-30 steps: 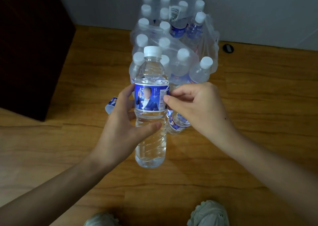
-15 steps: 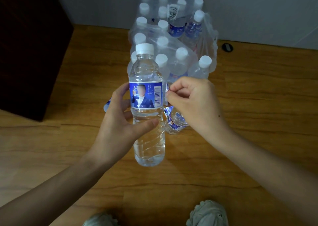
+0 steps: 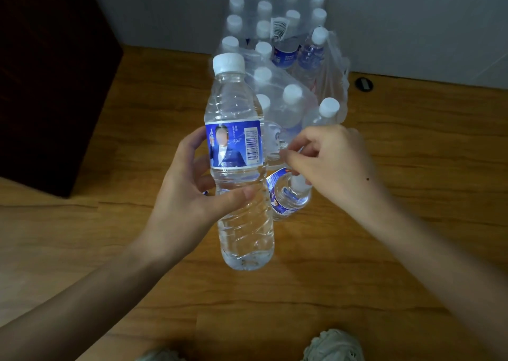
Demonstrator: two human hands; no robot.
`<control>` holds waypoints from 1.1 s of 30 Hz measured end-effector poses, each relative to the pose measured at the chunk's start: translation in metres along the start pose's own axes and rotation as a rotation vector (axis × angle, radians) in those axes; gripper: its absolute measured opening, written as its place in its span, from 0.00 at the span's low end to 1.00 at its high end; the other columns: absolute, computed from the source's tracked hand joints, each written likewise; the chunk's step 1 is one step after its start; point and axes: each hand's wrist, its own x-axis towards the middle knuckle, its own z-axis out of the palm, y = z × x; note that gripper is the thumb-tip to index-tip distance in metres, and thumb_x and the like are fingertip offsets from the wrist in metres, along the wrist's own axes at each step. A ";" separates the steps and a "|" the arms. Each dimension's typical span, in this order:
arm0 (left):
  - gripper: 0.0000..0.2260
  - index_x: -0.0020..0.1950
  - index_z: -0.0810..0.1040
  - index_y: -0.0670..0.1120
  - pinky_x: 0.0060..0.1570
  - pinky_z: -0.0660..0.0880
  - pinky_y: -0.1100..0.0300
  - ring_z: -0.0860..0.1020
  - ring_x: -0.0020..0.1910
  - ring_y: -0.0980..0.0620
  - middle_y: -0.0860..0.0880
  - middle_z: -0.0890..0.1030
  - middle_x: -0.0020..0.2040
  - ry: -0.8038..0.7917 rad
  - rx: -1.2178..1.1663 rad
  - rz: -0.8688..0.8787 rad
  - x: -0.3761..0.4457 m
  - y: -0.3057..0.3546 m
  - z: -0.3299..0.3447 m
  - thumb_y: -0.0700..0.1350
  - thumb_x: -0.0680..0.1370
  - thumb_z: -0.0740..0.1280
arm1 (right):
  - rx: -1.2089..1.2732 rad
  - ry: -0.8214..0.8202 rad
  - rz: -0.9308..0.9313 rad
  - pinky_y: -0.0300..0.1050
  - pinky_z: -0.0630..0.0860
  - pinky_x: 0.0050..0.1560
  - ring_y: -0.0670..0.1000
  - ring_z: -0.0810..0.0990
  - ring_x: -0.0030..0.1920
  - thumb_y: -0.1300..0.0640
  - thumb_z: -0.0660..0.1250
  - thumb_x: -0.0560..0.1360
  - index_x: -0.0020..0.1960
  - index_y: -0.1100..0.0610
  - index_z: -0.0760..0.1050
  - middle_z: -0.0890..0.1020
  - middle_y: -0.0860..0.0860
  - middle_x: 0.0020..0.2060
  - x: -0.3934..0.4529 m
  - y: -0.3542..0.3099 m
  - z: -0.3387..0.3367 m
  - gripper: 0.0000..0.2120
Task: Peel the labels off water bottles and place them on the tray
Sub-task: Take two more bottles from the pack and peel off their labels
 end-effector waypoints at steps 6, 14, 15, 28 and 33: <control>0.41 0.68 0.64 0.59 0.47 0.81 0.48 0.83 0.50 0.51 0.54 0.83 0.55 0.008 -0.006 0.004 0.001 -0.004 0.001 0.53 0.58 0.76 | 0.545 -0.222 0.133 0.39 0.79 0.40 0.44 0.84 0.39 0.53 0.70 0.73 0.47 0.55 0.81 0.85 0.47 0.37 -0.020 -0.010 0.007 0.06; 0.43 0.70 0.61 0.55 0.41 0.77 0.68 0.81 0.51 0.60 0.53 0.80 0.57 0.034 0.016 0.007 -0.003 -0.002 0.012 0.52 0.60 0.79 | 0.619 -0.331 0.213 0.53 0.79 0.56 0.45 0.82 0.53 0.38 0.73 0.59 0.63 0.46 0.70 0.83 0.47 0.52 -0.030 -0.016 0.031 0.35; 0.42 0.70 0.61 0.55 0.40 0.77 0.69 0.81 0.51 0.60 0.53 0.80 0.56 0.038 0.004 0.000 -0.004 -0.002 0.014 0.50 0.60 0.77 | 0.608 -0.320 0.229 0.53 0.79 0.55 0.45 0.82 0.51 0.37 0.73 0.57 0.62 0.45 0.70 0.83 0.47 0.51 -0.029 -0.016 0.032 0.36; 0.40 0.71 0.61 0.57 0.41 0.79 0.63 0.82 0.54 0.56 0.54 0.82 0.58 -0.107 -0.109 -0.036 -0.007 -0.001 0.012 0.44 0.63 0.75 | 0.670 -0.309 0.198 0.54 0.81 0.50 0.47 0.85 0.44 0.59 0.80 0.61 0.54 0.53 0.77 0.86 0.49 0.42 -0.022 -0.015 0.015 0.23; 0.35 0.70 0.66 0.58 0.51 0.77 0.57 0.78 0.59 0.60 0.59 0.78 0.61 -0.032 -0.011 -0.040 0.011 0.002 -0.009 0.59 0.63 0.68 | 0.557 -0.360 0.139 0.58 0.80 0.53 0.47 0.84 0.46 0.52 0.79 0.58 0.52 0.49 0.78 0.86 0.47 0.45 -0.019 -0.005 0.000 0.23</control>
